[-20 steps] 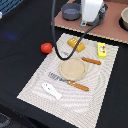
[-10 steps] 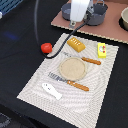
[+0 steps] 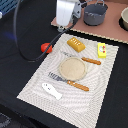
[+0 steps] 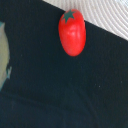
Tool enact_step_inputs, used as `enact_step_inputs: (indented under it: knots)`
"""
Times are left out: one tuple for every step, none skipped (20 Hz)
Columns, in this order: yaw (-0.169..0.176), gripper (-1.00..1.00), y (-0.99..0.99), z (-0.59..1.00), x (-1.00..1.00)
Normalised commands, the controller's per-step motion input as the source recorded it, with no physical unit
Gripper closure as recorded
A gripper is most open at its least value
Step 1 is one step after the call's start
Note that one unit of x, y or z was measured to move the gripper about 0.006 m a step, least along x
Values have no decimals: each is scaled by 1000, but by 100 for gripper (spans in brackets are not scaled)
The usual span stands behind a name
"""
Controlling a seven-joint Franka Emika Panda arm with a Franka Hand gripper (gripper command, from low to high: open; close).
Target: Interact with the objects in diverse but meaningful ways.
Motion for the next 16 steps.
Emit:
enact_step_inputs:
  knots:
    - [0,-100,-283,-449,-726]
    - [0,-100,-243,-449,-706]
    - [0,-100,-160,-434,-680]
    - [7,-100,-123,-446,-660]
    - [20,-100,-74,-443,-669]
    - [27,-100,-43,-426,-640]
    - [31,-100,-43,-434,-637]
    - [30,-100,-49,-449,-663]
    - [32,-100,-40,-437,-654]
    - [33,-100,-31,-449,-671]
    - [34,-100,-11,-440,-663]
    - [40,-100,0,-437,-660]
    - [43,-100,0,-437,-663]
    - [54,-100,0,-457,-686]
    - [55,-100,0,-440,-654]
    - [52,-100,0,-437,-643]
